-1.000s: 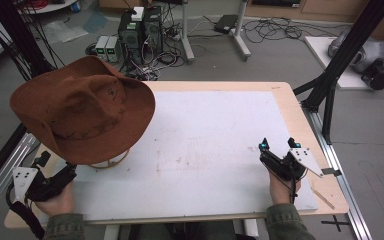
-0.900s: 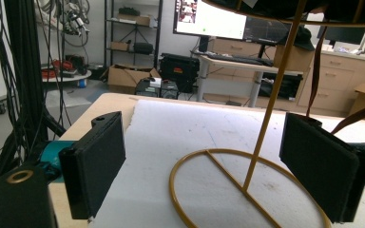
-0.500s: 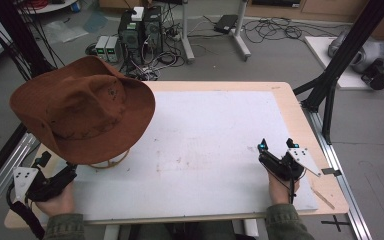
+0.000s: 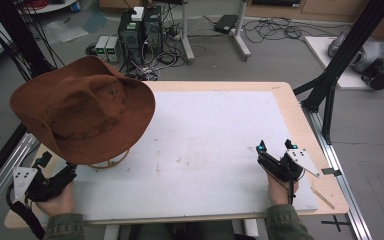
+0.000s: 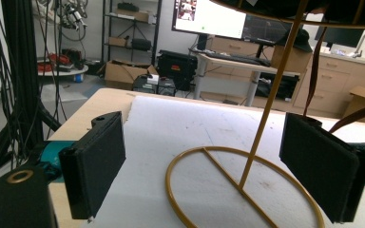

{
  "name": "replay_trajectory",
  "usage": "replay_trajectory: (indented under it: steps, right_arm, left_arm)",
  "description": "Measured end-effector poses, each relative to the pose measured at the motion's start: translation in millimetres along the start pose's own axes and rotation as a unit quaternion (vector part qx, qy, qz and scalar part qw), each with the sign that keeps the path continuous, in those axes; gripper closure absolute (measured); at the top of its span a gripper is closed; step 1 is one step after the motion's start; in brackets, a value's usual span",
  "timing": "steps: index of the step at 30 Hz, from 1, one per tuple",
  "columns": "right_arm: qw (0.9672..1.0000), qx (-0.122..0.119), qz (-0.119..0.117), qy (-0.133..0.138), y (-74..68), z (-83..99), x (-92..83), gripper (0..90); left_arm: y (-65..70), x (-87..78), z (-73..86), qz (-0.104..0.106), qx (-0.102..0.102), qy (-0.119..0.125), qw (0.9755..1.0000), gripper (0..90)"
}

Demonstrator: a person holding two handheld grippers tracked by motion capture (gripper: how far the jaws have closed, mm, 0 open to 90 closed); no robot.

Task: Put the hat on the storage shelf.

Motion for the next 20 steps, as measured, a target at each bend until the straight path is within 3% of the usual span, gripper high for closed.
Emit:
replay_trajectory:
  steps: [20]
  right_arm:
    - [0.9998, 0.013, -0.002, -0.015, 1.9, 5.6, 3.5, 10.6]
  left_arm:
    - [-1.6, 0.1, 0.8, -0.002, 0.0, -0.002, 1.0, 15.7]
Point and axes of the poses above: each handheld gripper's, and its own axes: x roughly forward along the jaws, z roughly out of its underside, y roughly to its right, the point moved 2 cm from there along x, roughly forward along the jaws, and after that the axes turned 12 degrees about y, right-handed, at the moved point
